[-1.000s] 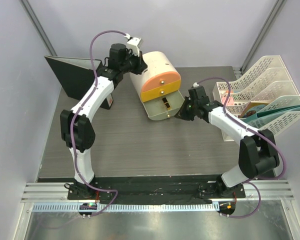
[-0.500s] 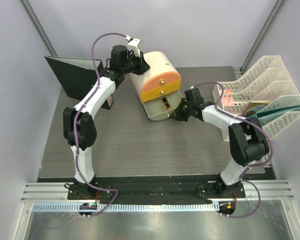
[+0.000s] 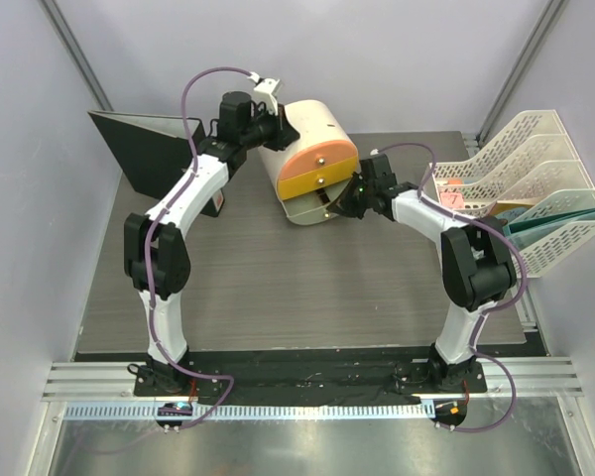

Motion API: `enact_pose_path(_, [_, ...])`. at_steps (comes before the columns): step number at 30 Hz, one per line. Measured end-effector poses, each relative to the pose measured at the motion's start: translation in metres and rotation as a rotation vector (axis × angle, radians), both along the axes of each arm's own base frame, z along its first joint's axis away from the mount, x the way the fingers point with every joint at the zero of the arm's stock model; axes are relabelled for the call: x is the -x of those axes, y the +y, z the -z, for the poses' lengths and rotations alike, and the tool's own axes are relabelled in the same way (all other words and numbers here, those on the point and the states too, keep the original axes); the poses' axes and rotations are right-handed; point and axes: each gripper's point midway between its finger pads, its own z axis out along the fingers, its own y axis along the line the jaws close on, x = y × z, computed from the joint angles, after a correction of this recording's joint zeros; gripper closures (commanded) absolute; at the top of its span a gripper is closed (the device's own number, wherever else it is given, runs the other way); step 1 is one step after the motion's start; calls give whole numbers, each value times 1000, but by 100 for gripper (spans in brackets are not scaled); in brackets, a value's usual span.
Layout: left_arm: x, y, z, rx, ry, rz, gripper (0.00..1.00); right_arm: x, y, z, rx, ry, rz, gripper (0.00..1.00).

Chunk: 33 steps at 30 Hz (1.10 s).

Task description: Organize the makeup

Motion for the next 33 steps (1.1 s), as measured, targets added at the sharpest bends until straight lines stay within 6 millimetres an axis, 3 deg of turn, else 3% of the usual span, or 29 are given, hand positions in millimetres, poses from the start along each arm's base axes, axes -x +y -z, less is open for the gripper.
enact_pose_path(7, [4, -7, -1, 7, -5, 21, 100, -8, 4, 18, 7, 29, 0, 99])
enact_pose_path(21, [6, -7, -1, 4, -5, 27, 100, -54, 18, 16, -11, -8, 27, 99])
enact_pose_path(33, [8, -6, -2, -6, -11, 30, 100, -68, 30, 10, -13, -27, 18, 99])
